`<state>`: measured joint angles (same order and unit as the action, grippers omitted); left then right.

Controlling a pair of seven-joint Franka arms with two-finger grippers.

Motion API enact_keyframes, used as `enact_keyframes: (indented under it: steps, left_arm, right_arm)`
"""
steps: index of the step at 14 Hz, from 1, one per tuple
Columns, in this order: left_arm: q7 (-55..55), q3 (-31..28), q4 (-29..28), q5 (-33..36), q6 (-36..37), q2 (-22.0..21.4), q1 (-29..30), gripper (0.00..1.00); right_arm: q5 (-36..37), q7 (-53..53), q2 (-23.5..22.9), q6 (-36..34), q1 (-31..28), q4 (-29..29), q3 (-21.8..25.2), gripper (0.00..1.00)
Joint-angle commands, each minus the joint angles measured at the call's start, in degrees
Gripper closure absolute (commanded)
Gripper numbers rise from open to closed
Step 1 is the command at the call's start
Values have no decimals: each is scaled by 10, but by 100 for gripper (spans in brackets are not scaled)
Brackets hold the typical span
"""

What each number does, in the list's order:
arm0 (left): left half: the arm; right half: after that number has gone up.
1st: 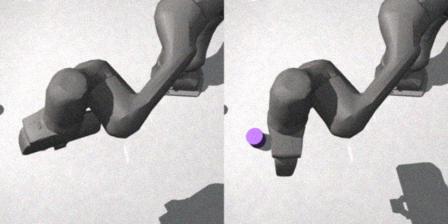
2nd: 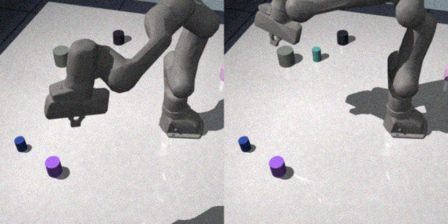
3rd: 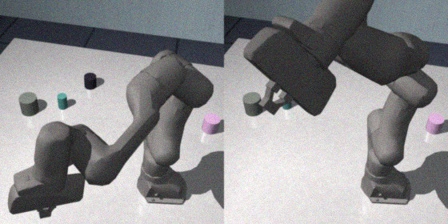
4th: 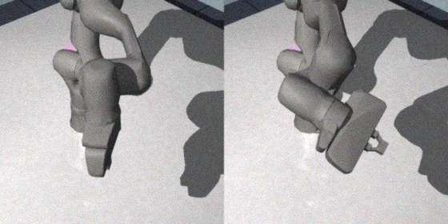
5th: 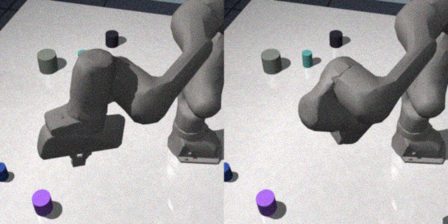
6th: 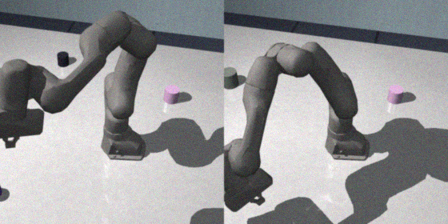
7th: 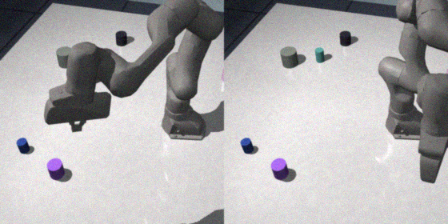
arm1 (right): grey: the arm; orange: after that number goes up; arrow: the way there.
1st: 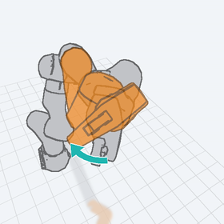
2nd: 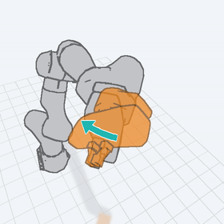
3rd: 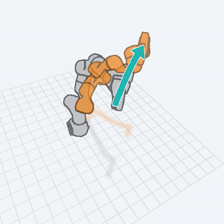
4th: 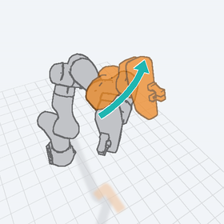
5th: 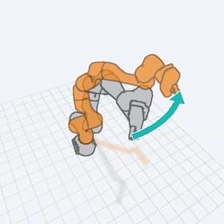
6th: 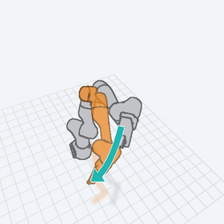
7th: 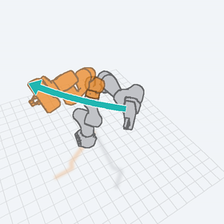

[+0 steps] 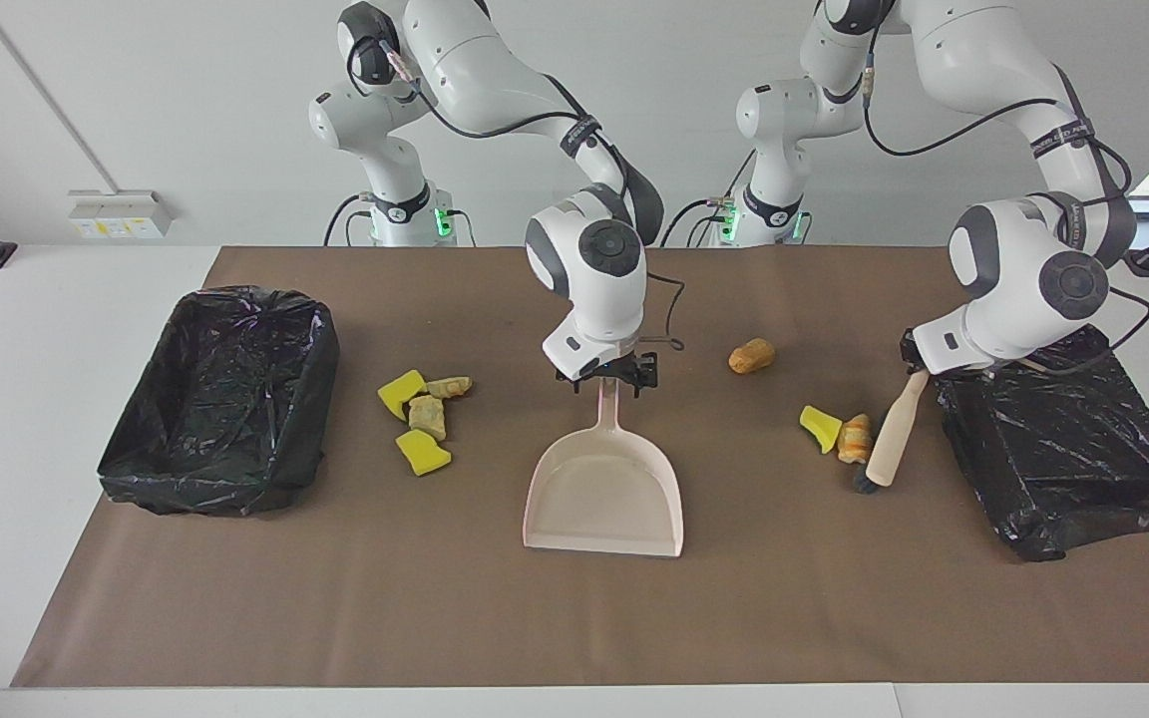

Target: Sweep and dump trash in bin

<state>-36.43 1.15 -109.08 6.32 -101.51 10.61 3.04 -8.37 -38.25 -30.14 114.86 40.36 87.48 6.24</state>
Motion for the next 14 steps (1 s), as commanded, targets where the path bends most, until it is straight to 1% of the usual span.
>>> enact_keyframes:
  steps: [1, 2, 3, 5, 6, 8, 9, 10, 11, 12, 14]
  left_arm:
    - [7, -9, -78, -28, -8, -70, -25, 100]
    - [26, -9, -84, -37, -2, -79, -35, 100]
    - [49, -9, -103, -38, -4, -94, -42, 100]
    - [106, -9, -129, -39, -1, -124, -76, 100]
    - [136, -9, -134, -39, 3, -140, -87, 100]
    - [201, -10, -134, -39, 7, -154, -109, 100]
    - [235, -10, -134, -39, 7, -160, -109, 100]
    - [271, -10, -133, -39, 8, -164, -109, 100]
    - [308, -10, -133, -39, 6, -173, -109, 100]
    - [341, -11, -133, -38, 2, -179, -109, 100]
    - [373, -12, -130, -32, -1, -182, -104, 100]
  right_arm:
    - [-17, 19, 32, 8, 5, 43, -1, 0]
    - [-16, 19, 32, 8, 5, 41, -1, 0]
    - [-16, 18, 32, 8, 5, 39, -1, 1]
    - [-16, 18, 31, 12, 5, 39, -1, 12]
    - [-17, 18, 31, 12, 5, 39, -1, 20]
    - [-17, 19, 30, 20, 1, 41, -1, 30]
    - [-17, 18, 28, 35, -3, 43, -1, 35]
    - [-17, 18, 27, 41, -3, 42, -1, 51]
    - [-17, 18, 26, 40, -3, 40, -1, 92]
    - [-17, 11, 27, 39, 0, 40, 0, 100]
    - [-18, 13, 26, 33, -4, 38, 0, 100]
